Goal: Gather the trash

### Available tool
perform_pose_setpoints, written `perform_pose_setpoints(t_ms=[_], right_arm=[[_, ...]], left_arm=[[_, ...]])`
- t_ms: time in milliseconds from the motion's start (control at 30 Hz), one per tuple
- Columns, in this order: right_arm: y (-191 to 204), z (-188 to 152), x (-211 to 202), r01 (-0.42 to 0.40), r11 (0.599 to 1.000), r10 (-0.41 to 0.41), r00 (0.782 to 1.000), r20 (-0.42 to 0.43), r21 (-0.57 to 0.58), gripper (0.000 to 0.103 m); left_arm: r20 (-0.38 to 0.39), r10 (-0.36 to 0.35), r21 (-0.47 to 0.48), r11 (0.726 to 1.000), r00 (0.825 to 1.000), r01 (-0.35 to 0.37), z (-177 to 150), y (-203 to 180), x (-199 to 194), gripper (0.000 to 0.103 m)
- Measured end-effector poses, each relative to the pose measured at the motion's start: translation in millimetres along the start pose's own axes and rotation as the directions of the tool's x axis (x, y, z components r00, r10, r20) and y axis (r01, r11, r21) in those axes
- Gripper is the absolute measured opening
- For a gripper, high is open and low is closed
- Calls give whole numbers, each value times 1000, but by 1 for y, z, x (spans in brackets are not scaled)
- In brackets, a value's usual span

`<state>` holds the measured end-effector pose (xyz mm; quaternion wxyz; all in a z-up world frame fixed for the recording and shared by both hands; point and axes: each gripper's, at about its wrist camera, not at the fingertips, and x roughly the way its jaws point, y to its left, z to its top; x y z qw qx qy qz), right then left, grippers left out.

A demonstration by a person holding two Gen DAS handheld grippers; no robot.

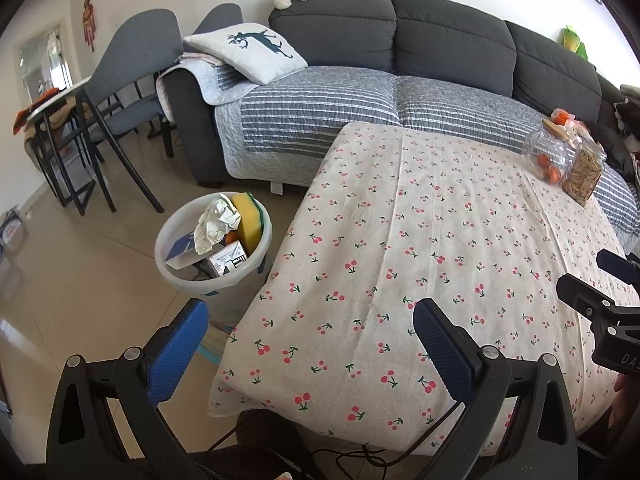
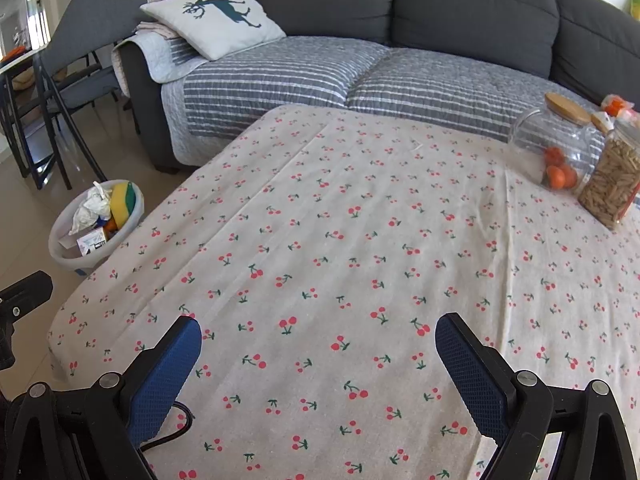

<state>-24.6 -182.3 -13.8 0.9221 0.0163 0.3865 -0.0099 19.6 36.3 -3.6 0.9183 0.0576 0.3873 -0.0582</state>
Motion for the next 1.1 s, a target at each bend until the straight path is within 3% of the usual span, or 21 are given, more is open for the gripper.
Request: perform_pose_setpoints(t_ms=[1100], right_arm=[[5, 0, -9, 5, 1000, -4, 1000, 13, -13, 97]], left_arm=[[8, -1, -9, 1000, 1000, 1, 1, 4, -7, 103]])
